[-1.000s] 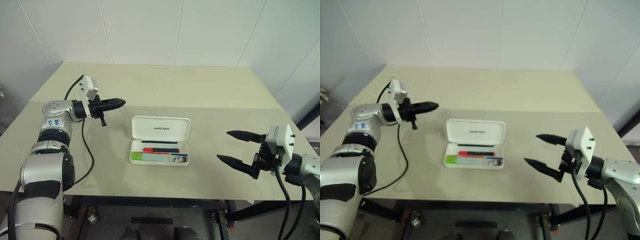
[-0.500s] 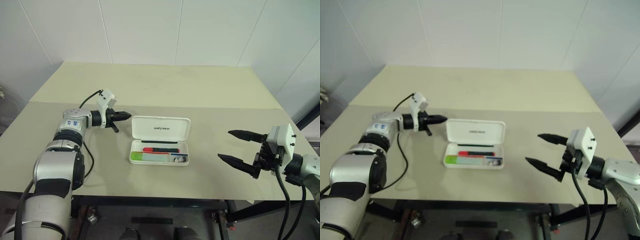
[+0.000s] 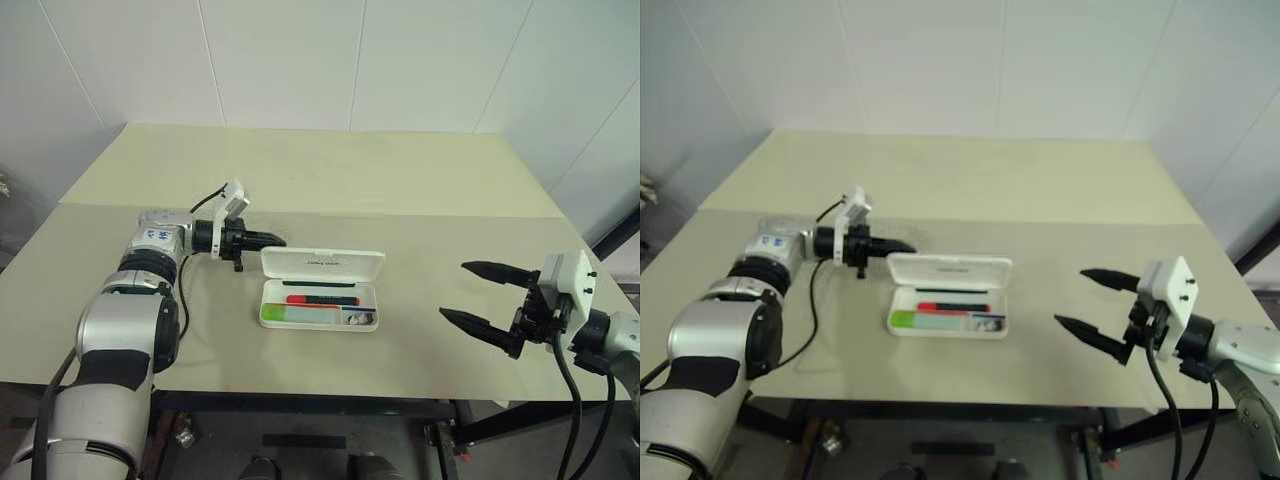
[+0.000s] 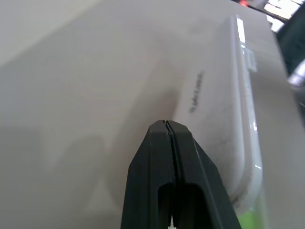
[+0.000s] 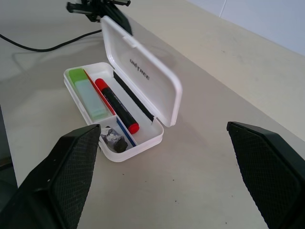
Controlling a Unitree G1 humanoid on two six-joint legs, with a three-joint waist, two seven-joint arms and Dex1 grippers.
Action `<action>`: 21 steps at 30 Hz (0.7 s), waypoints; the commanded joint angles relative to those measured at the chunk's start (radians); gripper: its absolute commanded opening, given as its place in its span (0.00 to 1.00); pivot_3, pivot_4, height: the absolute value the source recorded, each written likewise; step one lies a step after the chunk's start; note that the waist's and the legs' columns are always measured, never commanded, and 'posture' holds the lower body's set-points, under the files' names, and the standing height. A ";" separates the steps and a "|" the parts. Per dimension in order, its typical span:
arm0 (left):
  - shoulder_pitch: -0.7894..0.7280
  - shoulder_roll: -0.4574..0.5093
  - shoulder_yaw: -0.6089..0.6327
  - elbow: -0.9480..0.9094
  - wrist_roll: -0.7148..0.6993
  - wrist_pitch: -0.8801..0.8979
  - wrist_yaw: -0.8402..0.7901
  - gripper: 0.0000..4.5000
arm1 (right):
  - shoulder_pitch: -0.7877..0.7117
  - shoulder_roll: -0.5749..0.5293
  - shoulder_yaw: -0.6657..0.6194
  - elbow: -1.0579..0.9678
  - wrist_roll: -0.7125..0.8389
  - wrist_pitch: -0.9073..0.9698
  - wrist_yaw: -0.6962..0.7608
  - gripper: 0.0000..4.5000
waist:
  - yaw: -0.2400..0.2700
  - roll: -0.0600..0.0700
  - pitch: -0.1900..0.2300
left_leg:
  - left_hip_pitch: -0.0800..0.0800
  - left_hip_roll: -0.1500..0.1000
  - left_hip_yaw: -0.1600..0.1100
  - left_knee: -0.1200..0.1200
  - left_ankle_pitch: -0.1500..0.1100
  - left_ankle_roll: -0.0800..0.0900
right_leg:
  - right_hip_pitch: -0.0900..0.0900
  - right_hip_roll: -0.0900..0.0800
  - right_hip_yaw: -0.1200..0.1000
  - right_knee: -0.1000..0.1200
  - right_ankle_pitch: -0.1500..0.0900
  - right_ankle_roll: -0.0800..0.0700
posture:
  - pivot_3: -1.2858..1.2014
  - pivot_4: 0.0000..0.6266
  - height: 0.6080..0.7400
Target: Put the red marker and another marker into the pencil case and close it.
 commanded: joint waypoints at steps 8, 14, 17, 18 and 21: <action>-0.052 0.006 -0.144 -0.039 0.073 -0.081 -0.137 0.01 | -0.033 -0.024 -0.017 -0.009 0.012 -0.024 0.035 1.00 | 0.001 0.000 0.000 | 0.000 0.000 0.000 0.000 0.000 0.000 | 0.000 0.000 0.000 0.000 0.000 0.000 | 0.52 0.24 1.00; -0.052 -0.017 -0.211 -0.047 0.079 -0.141 -0.137 0.01 | -0.052 -0.037 -0.022 0.034 0.018 -0.044 0.107 1.00 | 0.001 0.000 0.000 | 0.000 0.000 0.000 0.000 0.000 0.000 | 0.000 0.000 0.000 0.000 0.000 0.000 | 0.52 0.24 1.00; -0.038 -0.028 -0.258 -0.053 0.107 -0.194 -0.137 0.01 | -0.064 -0.062 -0.029 0.081 0.029 -0.063 0.180 1.00 | 0.000 0.000 0.000 | 0.000 0.000 0.000 0.000 0.000 0.000 | 0.000 0.000 0.000 0.000 0.000 0.000 | 0.52 0.24 1.00; -0.033 -0.034 -0.268 -0.056 0.109 -0.208 -0.137 0.01 | -0.064 -0.070 -0.029 0.098 0.028 -0.074 0.210 1.00 | 0.001 0.000 0.000 | 0.000 0.000 0.000 0.000 0.000 0.000 | 0.000 0.000 0.000 0.000 0.000 0.000 | 0.52 0.24 1.00; -0.024 -0.056 -0.291 -0.067 0.086 -0.234 -0.137 0.01 | -0.081 -0.092 -0.029 0.149 0.033 -0.096 0.279 1.00 | 0.002 0.000 0.000 | 0.000 0.000 0.000 0.000 0.000 0.000 | 0.000 0.000 0.000 0.000 0.000 0.000 | 0.52 0.24 1.00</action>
